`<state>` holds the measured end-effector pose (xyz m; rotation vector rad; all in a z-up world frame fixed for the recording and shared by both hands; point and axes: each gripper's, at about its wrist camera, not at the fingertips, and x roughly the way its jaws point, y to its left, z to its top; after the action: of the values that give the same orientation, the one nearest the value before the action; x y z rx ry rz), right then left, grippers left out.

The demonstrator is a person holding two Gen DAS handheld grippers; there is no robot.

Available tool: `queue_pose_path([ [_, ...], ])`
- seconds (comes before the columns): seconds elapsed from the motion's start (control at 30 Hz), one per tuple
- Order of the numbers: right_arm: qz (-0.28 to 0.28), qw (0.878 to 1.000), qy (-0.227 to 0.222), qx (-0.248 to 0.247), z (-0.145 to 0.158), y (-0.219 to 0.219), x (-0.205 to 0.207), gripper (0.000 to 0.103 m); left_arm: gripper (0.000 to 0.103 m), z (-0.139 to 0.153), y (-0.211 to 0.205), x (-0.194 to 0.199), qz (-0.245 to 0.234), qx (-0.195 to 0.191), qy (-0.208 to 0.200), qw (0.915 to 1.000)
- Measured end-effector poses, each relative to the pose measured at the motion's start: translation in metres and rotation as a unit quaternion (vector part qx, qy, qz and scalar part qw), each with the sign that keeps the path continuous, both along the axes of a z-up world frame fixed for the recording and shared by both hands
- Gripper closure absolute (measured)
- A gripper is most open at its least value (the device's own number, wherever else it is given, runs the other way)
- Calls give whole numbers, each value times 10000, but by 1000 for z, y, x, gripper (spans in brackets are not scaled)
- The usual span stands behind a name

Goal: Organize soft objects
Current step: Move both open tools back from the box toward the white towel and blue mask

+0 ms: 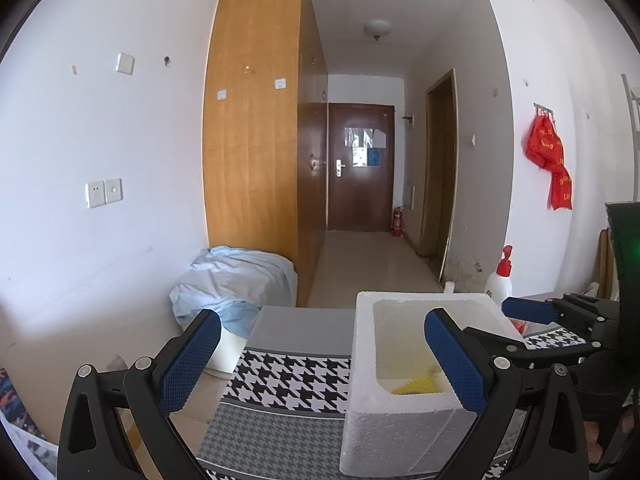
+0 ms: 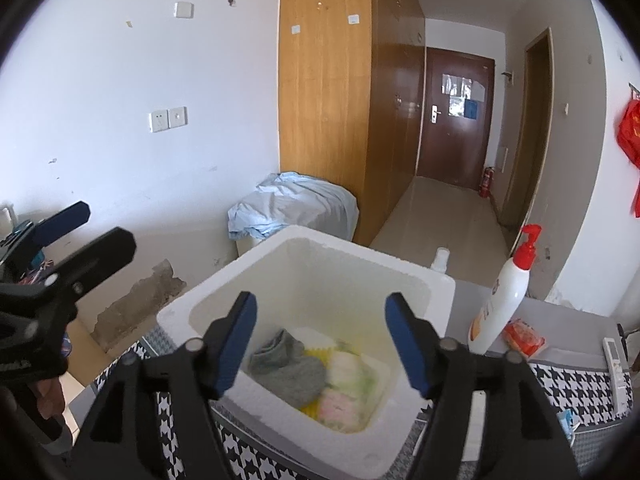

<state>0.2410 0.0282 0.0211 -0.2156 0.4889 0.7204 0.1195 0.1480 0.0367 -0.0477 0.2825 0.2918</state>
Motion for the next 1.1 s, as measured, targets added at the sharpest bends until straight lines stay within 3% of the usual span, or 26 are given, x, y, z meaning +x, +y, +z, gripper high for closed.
queue_pose_path([
  [0.5,-115,9994,-85,305,14,-37,-7,26,1,7,-24,0,-111,29,-8,9999],
  [0.93,-293,9982,-179,484,17,-64,-10,11,1,11,-49,2,-266,102,4,9996],
  [1.1,-360,9976,-172,563,17,-75,-10,10,1,12,-57,3,-331,104,-7,9994],
])
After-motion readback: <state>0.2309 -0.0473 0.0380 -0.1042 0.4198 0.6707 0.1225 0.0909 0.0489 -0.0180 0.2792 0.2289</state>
